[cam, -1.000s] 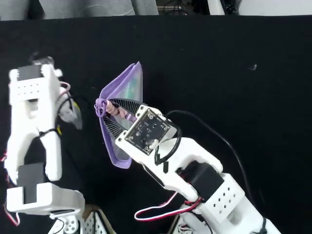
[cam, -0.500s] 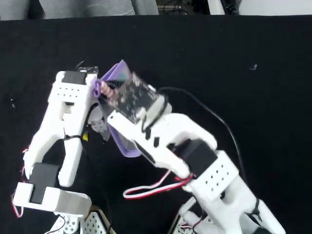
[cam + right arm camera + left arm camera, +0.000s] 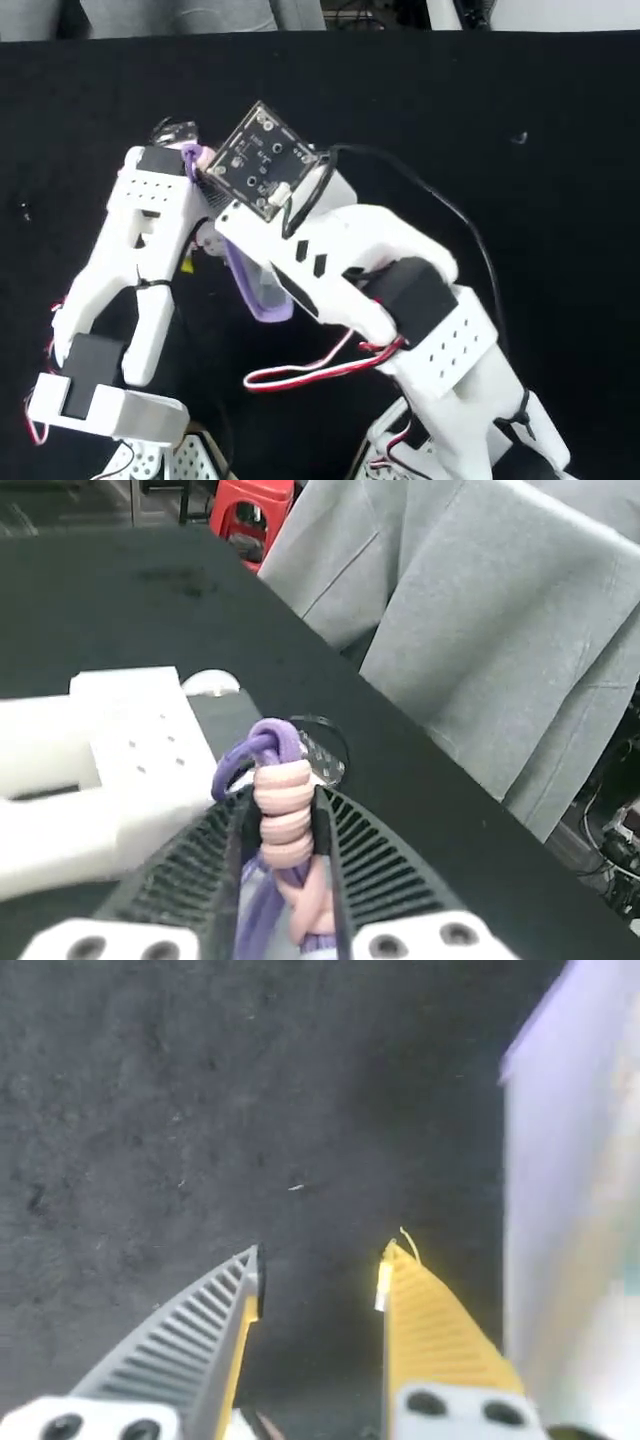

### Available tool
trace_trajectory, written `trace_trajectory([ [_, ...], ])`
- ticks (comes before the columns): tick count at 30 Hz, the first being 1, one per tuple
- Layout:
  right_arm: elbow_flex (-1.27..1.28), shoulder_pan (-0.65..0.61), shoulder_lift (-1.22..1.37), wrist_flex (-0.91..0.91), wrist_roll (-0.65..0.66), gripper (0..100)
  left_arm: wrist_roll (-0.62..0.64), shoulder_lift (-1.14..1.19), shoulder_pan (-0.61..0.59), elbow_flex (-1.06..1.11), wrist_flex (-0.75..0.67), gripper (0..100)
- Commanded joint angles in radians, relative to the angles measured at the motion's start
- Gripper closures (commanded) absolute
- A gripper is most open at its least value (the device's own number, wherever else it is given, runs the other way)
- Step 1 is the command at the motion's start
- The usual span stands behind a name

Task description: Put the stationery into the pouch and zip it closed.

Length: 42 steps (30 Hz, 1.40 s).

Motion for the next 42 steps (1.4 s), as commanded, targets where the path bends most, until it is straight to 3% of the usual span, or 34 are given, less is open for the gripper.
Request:
trace_trajectory([
  [1, -0.12, -0.015, -0.002, 0.025, 0.055, 98.7, 0.046, -0.017, 0.056, -0.068, -0.009, 80],
  [8, -0.199, -0.014, -0.001, 0.087, 0.075, 98.7, 0.06, -0.017, 0.062, -0.153, 0.017, 80],
  [15, -0.096, -0.011, -0.036, 0.193, 0.075, 98.7, 0.023, -0.009, 0.01, -0.033, 0.008, 80],
  [19, 0.007, -0.011, -0.131, 0.189, 0.075, 98.7, -0.068, -0.009, -0.133, 0.015, 0.008, 80],
  [23, 0.122, -0.014, -0.234, 0.189, 0.075, 98.7, -0.153, -0.009, -0.354, 0.008, 0.006, 80],
  [31, 0.429, -0.006, -0.371, 0.152, 0.075, 98.7, -0.29, -0.008, -0.705, -0.094, -0.031, 80],
  [35, 0.553, 0.089, -0.397, 0.032, 0.077, 98.7, -0.316, -0.008, -0.751, -0.101, -0.034, 80],
  [42, 0.581, 0.371, -0.38, -0.126, 0.147, 98.7, -0.313, -0.008, -0.745, -0.07, -0.034, 80],
])
